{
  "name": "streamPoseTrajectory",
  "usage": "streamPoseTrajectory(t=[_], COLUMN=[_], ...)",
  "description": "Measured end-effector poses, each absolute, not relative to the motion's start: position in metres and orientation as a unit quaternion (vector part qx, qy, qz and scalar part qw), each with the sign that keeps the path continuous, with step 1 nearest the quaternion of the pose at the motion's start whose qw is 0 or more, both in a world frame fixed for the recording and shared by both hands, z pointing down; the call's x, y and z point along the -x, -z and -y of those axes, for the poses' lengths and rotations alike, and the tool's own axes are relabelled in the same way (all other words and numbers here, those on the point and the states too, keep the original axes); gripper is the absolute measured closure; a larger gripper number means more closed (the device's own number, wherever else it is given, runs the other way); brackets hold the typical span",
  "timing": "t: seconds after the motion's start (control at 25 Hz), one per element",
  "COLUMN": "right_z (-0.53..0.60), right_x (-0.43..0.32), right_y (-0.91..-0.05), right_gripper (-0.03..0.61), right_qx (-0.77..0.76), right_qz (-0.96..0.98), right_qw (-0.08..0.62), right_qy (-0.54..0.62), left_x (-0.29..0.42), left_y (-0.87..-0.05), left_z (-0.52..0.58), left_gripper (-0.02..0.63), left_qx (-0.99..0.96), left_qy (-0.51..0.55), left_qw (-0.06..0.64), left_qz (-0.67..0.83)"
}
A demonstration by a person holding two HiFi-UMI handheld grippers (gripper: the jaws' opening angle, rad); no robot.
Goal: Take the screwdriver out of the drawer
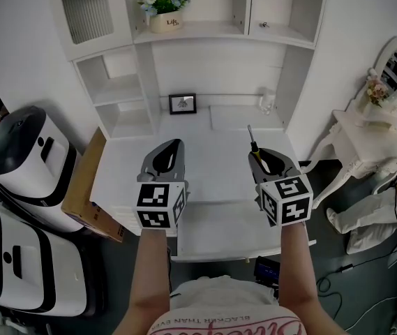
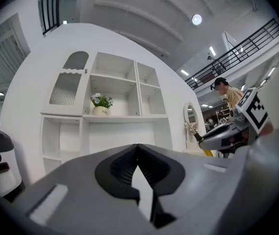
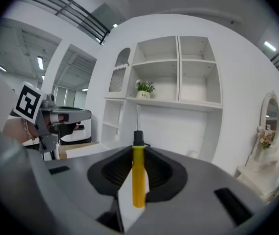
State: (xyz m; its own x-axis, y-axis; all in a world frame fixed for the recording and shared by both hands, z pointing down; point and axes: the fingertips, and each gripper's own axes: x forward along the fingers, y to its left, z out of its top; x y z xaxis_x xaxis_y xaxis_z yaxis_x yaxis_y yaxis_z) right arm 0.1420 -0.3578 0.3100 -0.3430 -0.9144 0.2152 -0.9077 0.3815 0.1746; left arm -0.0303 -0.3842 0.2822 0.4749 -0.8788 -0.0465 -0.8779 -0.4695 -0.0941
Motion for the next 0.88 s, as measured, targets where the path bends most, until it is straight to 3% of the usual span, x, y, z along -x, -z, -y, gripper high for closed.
streamPoseTrajectory(t=[0.48, 0.88], right_z=[0.348, 0.352], right_x=[-0.112, -0.114], right_y=[-0.243, -0.225], right_gripper=[0.494, 0.494], right_qx=[-0.542, -0.552], right_qz=[0.834, 0.826], right_qw=[0.067, 0.052], right_qy=[0.080, 0.102], left_x=[0.064, 0.075], left_y=[-0.239, -0.213], left_z=[0.373, 0.373], left_gripper=[0.604, 0.604], left_qx=[0.835, 0.827], left_qy=[-0.031, -0.050], left_qw=[0.089, 0.118], left_qz=[-0.541, -0.547])
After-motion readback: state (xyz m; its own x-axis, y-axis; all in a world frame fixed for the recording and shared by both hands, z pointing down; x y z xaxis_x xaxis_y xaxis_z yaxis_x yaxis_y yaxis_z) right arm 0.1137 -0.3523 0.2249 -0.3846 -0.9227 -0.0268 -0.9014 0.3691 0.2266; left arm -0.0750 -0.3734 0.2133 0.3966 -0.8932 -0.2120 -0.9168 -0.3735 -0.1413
